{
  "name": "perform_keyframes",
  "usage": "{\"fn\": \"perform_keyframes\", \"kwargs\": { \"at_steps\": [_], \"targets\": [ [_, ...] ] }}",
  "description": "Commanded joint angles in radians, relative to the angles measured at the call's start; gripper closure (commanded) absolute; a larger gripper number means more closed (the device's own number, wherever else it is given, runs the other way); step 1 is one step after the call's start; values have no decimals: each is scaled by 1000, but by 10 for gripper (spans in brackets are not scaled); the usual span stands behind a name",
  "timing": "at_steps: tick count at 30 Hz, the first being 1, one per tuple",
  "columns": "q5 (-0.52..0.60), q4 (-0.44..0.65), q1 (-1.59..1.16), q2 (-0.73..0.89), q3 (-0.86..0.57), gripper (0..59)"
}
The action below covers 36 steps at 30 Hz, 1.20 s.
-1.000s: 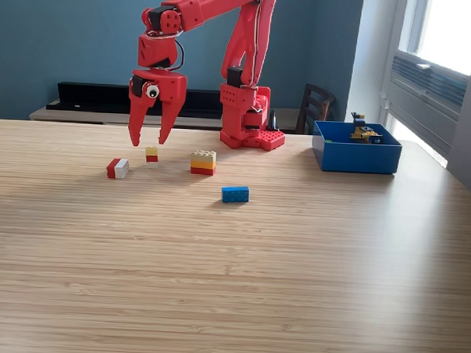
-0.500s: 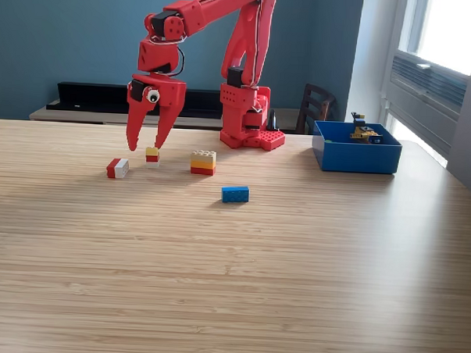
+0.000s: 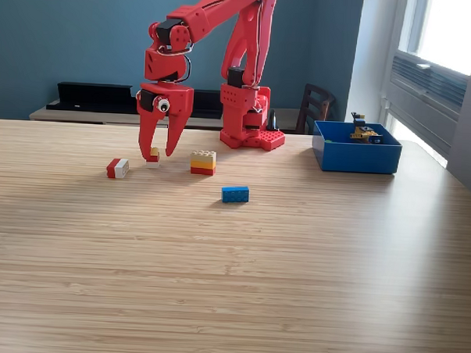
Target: Grasp a lego block and put it in the bin.
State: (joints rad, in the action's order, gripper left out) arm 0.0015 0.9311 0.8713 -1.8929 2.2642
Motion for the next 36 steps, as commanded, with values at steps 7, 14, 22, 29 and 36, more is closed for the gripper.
{"fn": "perform_keyframes", "kwargs": {
  "at_steps": [7,14,22,29,36],
  "targets": [
    [-31,-67,44,-37,40,414],
    [-67,-83,60,-37,43,405],
    [-87,-91,75,-37,37,406],
    [-101,-120,77,-37,64,417],
    [-114,-121,84,-37,64,453]
  ]
}}
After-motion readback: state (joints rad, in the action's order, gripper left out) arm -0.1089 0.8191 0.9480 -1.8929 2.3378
